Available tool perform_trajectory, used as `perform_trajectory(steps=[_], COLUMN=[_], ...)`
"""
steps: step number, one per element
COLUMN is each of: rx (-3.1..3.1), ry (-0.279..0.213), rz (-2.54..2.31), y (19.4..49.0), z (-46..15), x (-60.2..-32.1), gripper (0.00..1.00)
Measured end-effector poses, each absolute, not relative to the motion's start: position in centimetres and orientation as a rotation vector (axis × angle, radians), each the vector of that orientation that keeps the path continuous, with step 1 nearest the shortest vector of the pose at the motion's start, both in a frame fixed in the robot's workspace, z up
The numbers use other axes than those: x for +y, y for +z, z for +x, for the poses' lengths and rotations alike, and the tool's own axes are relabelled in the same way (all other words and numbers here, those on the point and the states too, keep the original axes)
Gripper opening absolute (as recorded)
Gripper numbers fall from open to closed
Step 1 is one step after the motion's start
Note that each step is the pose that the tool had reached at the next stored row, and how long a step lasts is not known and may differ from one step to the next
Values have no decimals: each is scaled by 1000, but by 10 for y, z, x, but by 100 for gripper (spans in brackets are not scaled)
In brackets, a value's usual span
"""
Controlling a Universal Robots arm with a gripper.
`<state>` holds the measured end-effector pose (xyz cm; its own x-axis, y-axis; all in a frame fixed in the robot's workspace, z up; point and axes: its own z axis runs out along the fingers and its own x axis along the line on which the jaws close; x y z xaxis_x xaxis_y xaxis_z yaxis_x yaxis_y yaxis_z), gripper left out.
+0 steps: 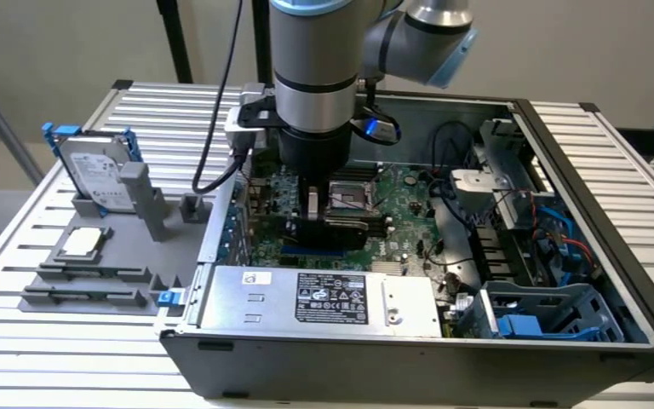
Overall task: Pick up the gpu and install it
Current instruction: 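Pick up the gpu and move the gpu toward the slot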
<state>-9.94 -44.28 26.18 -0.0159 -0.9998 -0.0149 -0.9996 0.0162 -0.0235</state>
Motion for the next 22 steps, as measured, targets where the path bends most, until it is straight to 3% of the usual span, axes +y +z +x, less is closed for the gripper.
perform_trajectory(steps=[22], rx=[2228], ry=[8], rz=[-2192], y=[261], z=[-99], x=[-443], gripper=[26])
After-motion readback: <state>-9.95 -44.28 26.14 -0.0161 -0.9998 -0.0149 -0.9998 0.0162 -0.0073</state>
